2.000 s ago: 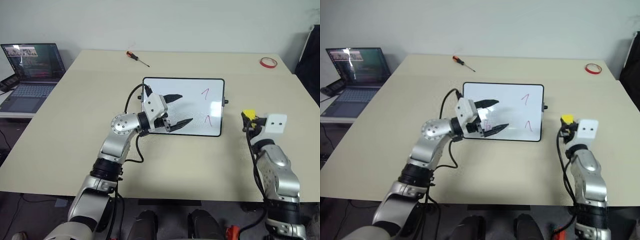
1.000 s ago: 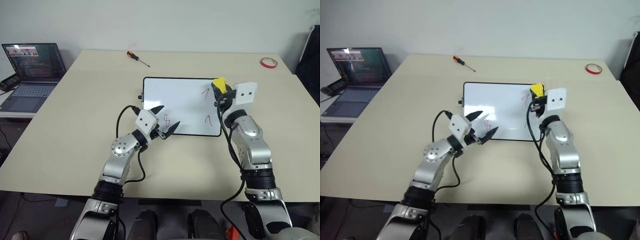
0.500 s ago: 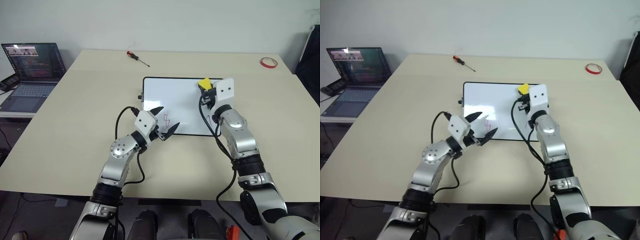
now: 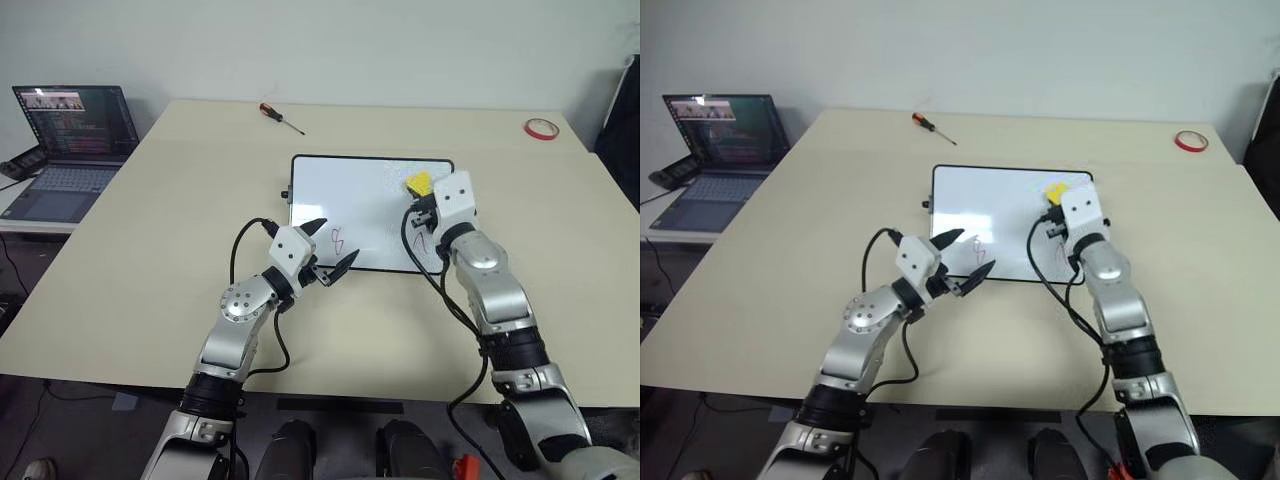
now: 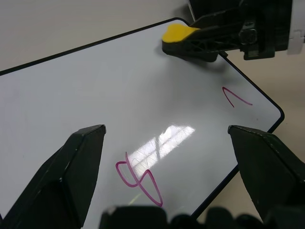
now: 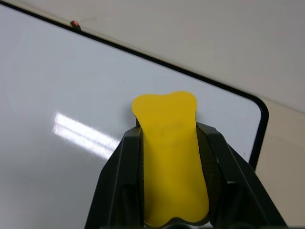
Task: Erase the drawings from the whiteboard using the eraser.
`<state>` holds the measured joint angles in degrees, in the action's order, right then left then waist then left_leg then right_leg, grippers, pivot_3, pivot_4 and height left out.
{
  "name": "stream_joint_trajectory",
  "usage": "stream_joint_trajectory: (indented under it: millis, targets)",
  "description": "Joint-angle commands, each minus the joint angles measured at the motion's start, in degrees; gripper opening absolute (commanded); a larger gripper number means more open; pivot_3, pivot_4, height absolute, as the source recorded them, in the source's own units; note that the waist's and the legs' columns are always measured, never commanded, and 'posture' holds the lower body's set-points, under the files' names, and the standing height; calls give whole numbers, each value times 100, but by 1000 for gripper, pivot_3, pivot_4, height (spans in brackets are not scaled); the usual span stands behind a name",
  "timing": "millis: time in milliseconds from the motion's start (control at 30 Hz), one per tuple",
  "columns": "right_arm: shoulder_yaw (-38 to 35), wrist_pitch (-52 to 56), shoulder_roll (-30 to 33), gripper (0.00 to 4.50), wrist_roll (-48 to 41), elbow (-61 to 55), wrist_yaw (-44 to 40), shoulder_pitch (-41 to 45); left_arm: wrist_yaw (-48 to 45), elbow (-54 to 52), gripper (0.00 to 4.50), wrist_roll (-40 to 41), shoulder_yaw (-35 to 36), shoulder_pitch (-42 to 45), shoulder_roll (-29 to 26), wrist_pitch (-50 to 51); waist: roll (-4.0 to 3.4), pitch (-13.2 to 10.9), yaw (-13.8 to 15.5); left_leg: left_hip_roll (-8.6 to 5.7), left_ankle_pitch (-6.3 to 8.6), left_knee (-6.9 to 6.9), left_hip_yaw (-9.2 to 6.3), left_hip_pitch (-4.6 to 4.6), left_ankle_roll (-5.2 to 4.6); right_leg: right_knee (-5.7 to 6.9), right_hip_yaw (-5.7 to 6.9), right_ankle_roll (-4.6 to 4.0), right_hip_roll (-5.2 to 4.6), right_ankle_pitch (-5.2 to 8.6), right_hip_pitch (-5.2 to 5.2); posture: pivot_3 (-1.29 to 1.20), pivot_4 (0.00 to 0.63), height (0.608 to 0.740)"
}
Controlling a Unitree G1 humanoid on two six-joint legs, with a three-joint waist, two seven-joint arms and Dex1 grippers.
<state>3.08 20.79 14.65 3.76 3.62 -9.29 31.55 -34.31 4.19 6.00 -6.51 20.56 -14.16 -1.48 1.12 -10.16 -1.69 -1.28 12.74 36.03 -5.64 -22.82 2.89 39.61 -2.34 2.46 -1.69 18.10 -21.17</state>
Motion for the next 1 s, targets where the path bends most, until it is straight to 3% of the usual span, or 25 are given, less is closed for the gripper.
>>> stream_joint_trajectory:
  millis: [33,300,633,1000]
  targets:
    - [-27,545,101,1171,83,-302,-48,-394,24,-223,4500,76,34,84,16,-46,0,1,-3,0,0,0,-1,1,0,1,0,0,0,0,1,0,150,740]
    - [-53,899,101,1171,56,-840,-38,-742,6,-163,4500,77,0,102,67,-54,4,3,-9,0,0,0,-1,3,0,2,0,1,1,-1,2,0,150,740]
    - [-267,-370,-386,1171,-202,-72,139,235,-5,-172,4500,79,-16,96,81,-50,2,1,-38,2,0,-6,3,-5,0,1,-4,1,4,-3,-14,0,150,740]
    - [42,-316,-305,1171,173,616,67,398,59,-331,4500,75,23,2,25,24,2,1,-26,2,0,-8,6,-9,0,-10,-5,0,2,-2,-14,0,150,740]
